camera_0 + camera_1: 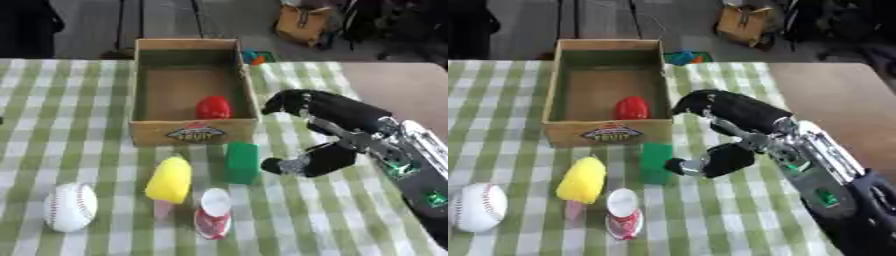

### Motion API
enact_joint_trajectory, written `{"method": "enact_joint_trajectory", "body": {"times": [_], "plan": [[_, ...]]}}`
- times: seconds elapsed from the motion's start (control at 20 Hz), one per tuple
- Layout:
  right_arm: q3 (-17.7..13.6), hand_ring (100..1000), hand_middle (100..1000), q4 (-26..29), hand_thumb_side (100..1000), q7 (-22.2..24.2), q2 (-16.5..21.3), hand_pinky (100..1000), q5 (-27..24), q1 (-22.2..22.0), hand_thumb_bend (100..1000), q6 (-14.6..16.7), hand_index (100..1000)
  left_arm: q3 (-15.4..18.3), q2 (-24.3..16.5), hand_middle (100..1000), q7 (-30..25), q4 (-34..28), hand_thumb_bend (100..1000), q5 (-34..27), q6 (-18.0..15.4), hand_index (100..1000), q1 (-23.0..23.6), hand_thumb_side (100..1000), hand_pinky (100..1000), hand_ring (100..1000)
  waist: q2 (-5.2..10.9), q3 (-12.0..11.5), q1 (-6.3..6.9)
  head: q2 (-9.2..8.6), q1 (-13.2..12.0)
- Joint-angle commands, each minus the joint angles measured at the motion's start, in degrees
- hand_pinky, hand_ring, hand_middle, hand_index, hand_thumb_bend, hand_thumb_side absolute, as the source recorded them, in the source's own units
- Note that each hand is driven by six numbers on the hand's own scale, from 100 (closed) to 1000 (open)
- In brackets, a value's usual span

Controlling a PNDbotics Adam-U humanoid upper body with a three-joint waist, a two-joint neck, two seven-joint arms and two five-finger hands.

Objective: Pick up objects on the table and place them in the box.

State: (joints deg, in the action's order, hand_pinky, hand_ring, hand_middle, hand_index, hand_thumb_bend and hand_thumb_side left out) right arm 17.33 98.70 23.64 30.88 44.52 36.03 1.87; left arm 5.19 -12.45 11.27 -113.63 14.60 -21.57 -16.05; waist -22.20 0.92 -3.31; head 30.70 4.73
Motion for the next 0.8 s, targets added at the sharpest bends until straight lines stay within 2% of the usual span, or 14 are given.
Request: {"method": "enact_joint_trajectory", "body": {"times": [0.05,0.35,0.4,0.45,0.8], "plan": [[-1.02,962,852,-0.18,799,-0.33,-1.47,945,2.18,-0.3,557,-1.97,899,-0.01,-0.56,565,-0.14,-0.97,151,-0.09,-0.01,625,-0.33,951,541,523,1.01,0.02,0.09,-0.04,0.12],[-1.32,963,853,-0.12,796,-0.11,-2.87,944,3.31,-1.16,558,-2.77,898,0.0,-0.55,565,-0.13,-0.97,150,-0.09,-0.02,626,-0.38,951,541,523,0.93,-0.05,0.14,-0.02,0.13],[-1.39,959,847,-0.23,769,-0.02,-3.07,933,3.25,-1.34,583,-2.89,896,0.01,-0.51,565,-0.12,-0.97,151,-0.09,-0.02,625,-0.42,953,542,524,0.81,-0.01,0.16,-0.06,0.09],[-1.57,959,847,-0.39,786,0.2,-3.71,932,2.98,-1.98,560,-3.12,896,0.01,-0.44,566,-0.13,-0.97,151,-0.1,-0.01,625,-0.48,953,542,524,0.71,0.03,0.18,-0.11,0.05],[-1.93,959,847,-0.09,783,1.19,-5.13,931,2.72,-3.54,564,-3.61,896,-0.02,-0.39,566,-0.19,-0.97,151,-0.09,0.05,625,-0.57,953,542,524,0.63,0.02,0.18,-0.11,0.04]]}}
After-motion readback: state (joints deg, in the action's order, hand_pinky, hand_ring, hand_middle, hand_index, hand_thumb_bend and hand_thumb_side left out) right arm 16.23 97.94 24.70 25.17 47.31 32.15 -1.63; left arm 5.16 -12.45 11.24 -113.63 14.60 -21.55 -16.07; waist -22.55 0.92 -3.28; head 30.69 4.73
